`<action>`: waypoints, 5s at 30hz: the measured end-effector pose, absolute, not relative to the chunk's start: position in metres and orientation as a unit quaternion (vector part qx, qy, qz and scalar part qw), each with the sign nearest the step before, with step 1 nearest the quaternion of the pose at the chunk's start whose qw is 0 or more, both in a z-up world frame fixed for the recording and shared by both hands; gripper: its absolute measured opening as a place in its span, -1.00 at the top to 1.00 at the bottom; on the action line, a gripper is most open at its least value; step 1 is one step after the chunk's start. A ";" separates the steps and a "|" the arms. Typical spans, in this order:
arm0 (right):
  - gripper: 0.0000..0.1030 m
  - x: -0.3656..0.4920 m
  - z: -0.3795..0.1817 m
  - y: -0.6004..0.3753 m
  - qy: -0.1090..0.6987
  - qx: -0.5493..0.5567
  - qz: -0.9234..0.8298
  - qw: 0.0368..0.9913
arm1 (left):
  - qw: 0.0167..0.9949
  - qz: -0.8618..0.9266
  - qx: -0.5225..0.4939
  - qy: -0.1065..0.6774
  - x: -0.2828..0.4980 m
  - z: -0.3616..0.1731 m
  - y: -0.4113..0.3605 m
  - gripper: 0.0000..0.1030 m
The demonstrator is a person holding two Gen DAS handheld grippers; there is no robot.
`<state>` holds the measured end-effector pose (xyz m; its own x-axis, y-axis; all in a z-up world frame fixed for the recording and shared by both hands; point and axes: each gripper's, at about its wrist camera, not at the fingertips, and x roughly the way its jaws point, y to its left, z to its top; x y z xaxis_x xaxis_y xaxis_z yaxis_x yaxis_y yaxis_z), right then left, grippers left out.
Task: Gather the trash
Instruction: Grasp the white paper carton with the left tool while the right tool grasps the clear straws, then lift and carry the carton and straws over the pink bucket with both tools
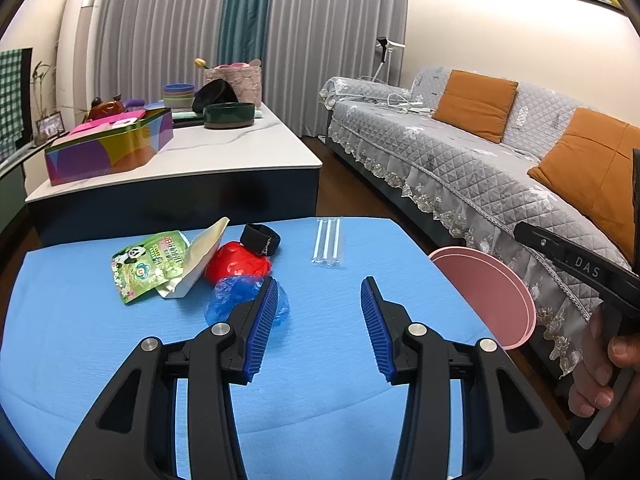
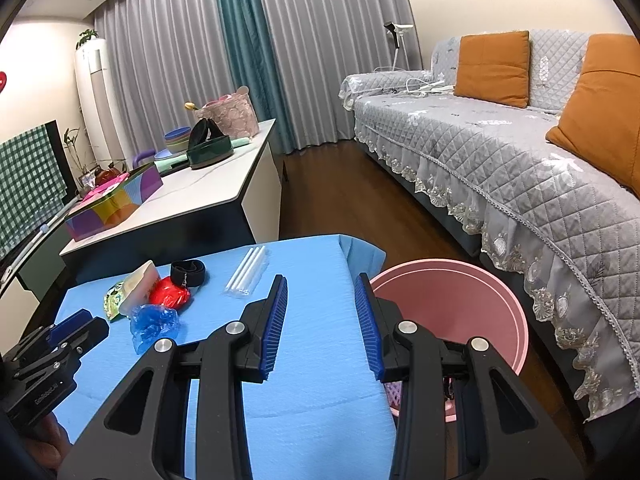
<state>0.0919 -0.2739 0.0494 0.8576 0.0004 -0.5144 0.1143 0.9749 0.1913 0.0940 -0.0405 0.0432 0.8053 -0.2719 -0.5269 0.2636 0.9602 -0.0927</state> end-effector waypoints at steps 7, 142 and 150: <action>0.38 0.099 0.044 -0.272 0.269 0.123 -0.017 0.955 | 0.951 -0.119 -0.014 0.284 0.101 0.035 -0.028 0.16; 0.90 0.057 0.057 -0.334 0.267 0.140 -0.059 0.952 | 0.936 -0.211 0.001 0.280 0.106 0.072 -0.114 0.85; 0.90 0.055 0.055 -0.345 0.266 0.147 -0.068 0.950 | 0.934 -0.219 0.005 0.283 0.106 0.069 -0.124 0.85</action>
<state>0.0546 -0.3449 0.0555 0.8494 -0.0503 -0.5254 0.2065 0.9477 0.2432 0.1062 -0.1242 0.0695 0.7440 -0.4061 -0.5306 0.4122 0.9040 -0.1139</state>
